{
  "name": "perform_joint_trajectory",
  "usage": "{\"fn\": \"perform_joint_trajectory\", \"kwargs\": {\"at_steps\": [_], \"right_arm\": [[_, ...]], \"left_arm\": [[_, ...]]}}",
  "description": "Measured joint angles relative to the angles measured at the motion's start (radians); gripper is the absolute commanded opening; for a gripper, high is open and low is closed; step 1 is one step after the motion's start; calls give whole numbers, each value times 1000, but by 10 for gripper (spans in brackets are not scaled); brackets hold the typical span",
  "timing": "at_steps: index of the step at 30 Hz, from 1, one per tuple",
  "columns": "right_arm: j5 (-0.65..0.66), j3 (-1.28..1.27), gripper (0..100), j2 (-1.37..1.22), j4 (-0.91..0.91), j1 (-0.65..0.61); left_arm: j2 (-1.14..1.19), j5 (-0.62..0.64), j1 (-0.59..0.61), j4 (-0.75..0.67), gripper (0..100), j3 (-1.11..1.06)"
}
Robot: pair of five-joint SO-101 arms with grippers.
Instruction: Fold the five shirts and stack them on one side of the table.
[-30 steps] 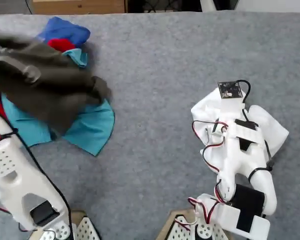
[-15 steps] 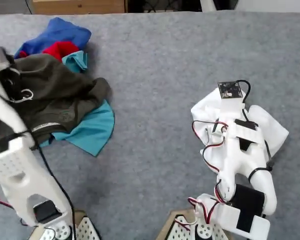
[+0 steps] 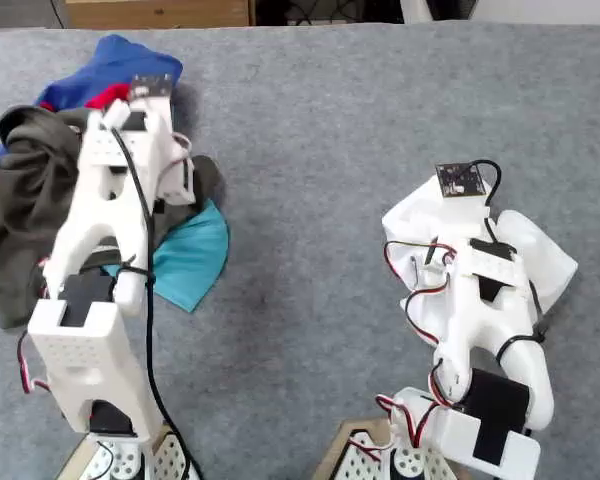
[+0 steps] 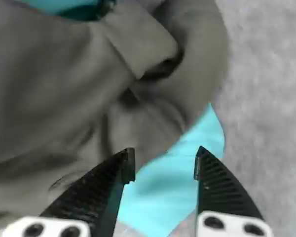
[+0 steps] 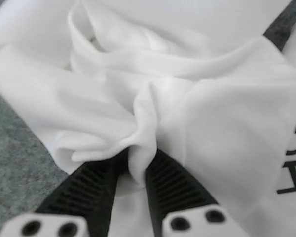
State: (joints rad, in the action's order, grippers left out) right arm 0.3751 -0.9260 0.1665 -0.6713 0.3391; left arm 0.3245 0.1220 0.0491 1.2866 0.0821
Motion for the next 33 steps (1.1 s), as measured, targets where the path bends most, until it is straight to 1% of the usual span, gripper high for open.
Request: {"fn": "perform_joint_trajectory", "kwargs": {"at_steps": [3,5,7,10,11,12,17,20,24,30,33], "right_arm": [[0,0,15,0,0,0],[0,0,15,0,0,0],[0,0,15,0,0,0],[0,0,15,0,0,0],[0,0,15,0,0,0],[0,0,15,0,0,0],[0,0,15,0,0,0],[0,0,15,0,0,0],[0,-5,15,0,3,0],[0,-5,15,0,5,0],[0,-5,15,0,5,0]], "left_arm": [[25,51,-14,-164,208,-100],[52,83,-18,-221,206,-135],[80,118,-15,-244,166,-137],[107,147,3,-256,41,-133],[114,147,11,-256,20,-132],[123,141,17,-256,39,-126],[129,74,83,-247,30,-94],[110,55,176,-181,29,-46],[58,55,347,-107,29,80],[-2,55,637,-106,29,302],[-3,55,763,-106,30,402]]}}
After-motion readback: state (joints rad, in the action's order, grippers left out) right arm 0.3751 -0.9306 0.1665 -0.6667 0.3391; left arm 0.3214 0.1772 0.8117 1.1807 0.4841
